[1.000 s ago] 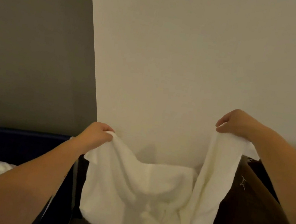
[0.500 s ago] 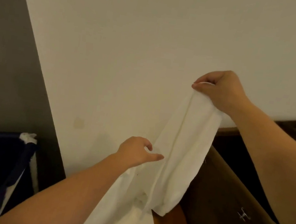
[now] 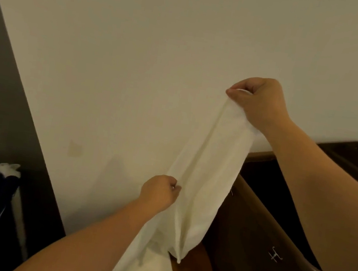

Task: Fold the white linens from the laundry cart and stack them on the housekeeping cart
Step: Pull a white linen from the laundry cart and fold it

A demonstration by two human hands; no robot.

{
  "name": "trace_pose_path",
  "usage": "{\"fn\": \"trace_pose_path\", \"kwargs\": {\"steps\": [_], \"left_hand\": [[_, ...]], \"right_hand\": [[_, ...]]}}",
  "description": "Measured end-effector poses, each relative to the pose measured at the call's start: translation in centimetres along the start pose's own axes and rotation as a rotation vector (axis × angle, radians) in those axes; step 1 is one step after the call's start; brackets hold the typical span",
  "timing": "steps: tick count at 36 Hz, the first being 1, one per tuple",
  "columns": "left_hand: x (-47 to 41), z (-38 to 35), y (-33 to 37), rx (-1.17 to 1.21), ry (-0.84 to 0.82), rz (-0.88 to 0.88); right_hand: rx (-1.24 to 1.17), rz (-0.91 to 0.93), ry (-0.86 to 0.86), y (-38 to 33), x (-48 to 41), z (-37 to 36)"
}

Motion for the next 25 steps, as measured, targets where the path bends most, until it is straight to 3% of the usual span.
{"fn": "trace_pose_path", "kwargs": {"steps": [4,8,13,21,25], "left_hand": [[-0.4,4.0,-2.1,0.081,0.069,0.012],[-0.9,8.8,-1.8,0.134,0.112,-0.044],[-1.0,11.8,-0.7,0.099,0.075,-0.132],[0.3,12.8,-0.3,0.103,0.075,-0.167],[1.0,13.6,-0.7,0.125,0.098,-0.159]], "right_hand": [[0.065,-0.081,-0.087,3.5,0.6,0.7],[0.29,-0.183,-0.359,7.4,3.1,-3.1],[0.541,-0.142,-0.692,8.8,6.9,-9.3],[0.16,-0.045,-0.712,4.2,8.2,-16.0],[0.103,-0.019,-0.644,3.2,8.1,-17.6]]}}
Point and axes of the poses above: each hand's wrist, its own x-axis away from the middle knuckle, its own z-axis out of the back of the hand, y = z × x, the point moved 5 cm from there along -x, towards the middle knuckle, and after that the axes turned 9 degrees about -z, right-handed, at the moved point
